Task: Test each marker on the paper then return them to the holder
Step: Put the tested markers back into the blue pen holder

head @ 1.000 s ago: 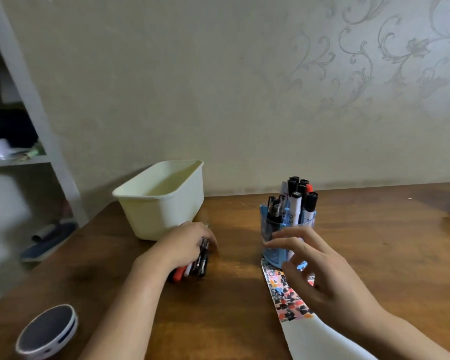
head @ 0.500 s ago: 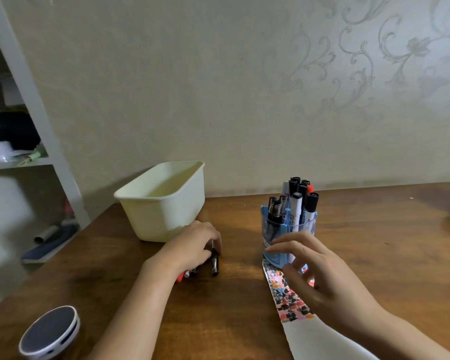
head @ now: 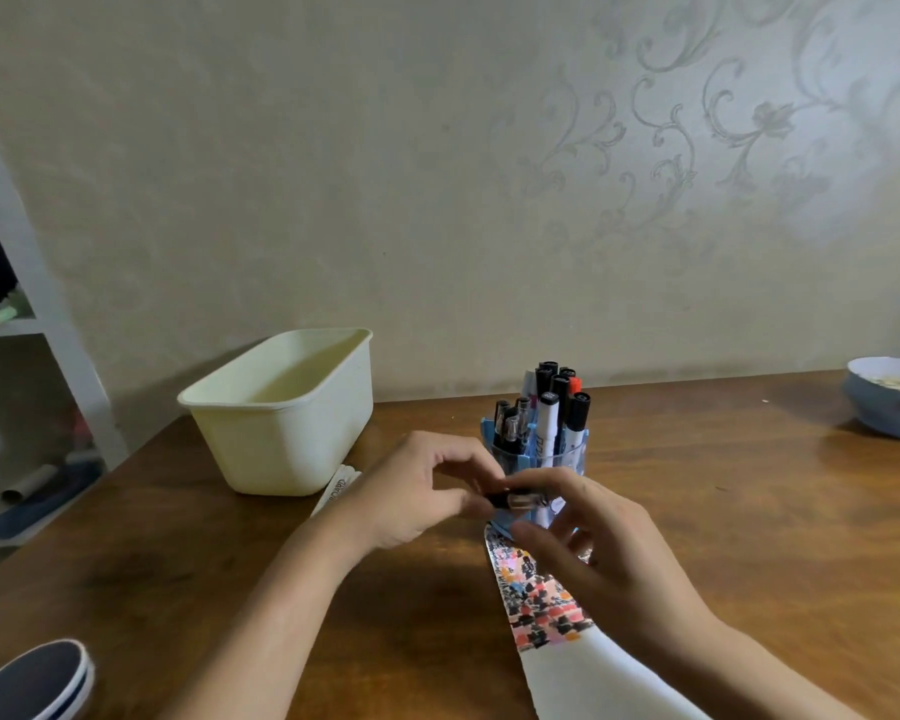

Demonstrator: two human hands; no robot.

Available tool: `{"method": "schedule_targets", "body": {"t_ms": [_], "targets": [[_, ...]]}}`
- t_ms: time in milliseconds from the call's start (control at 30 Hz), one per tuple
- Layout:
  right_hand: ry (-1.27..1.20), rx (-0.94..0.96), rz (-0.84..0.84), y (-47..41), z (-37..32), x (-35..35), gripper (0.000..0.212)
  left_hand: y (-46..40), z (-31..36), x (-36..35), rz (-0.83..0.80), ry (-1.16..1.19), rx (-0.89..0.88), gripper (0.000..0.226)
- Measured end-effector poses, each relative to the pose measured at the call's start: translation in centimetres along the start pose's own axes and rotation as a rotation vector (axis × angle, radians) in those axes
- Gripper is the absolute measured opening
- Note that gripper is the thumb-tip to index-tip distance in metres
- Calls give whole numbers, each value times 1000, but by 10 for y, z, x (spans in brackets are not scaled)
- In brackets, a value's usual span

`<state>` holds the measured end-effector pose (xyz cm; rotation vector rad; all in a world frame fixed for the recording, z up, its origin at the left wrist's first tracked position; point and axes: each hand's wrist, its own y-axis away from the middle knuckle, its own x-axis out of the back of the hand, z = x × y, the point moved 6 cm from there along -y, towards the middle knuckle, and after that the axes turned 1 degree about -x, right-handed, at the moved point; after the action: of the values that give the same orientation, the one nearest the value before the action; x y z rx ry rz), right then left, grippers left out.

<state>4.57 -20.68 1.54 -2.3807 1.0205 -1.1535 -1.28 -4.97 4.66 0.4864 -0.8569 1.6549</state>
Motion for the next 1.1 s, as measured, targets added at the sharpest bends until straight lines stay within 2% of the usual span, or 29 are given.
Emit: {"method": "schedule_targets", "body": {"t_ms": [133, 167, 233, 333, 433, 533, 767, 867, 1100], "targets": [[-81, -23, 124, -1, 3, 14, 14, -3, 6, -7, 0, 90, -70, 17], [-98, -31, 150, -2, 4, 18, 10, -2, 7, -3, 43, 122, -106, 14], [-140, -43, 203, -2, 2, 26, 17, 0, 2, 10, 183, 196, -145, 12], [-153, -19, 267, -3, -2, 34, 21, 0, -17, 21, 364, 115, -70, 28], [-142, 1, 311, -4, -3, 43, 24, -4, -28, 9, 270, -115, -1, 54], [-182, 12, 341, -6, -4, 52, 28, -4, -32, 0, 191, -226, 17, 57], [-278, 7, 429, -9, 0, 68, 22, -2, -26, 13, 297, -165, -9, 51], [-284, 0, 454, -10, 3, 72, 27, -2, -22, 12, 289, -158, -23, 54], [-165, 35, 561, -11, 6, 82, 27, -5, -23, 3, 237, -184, -31, 44]]}}
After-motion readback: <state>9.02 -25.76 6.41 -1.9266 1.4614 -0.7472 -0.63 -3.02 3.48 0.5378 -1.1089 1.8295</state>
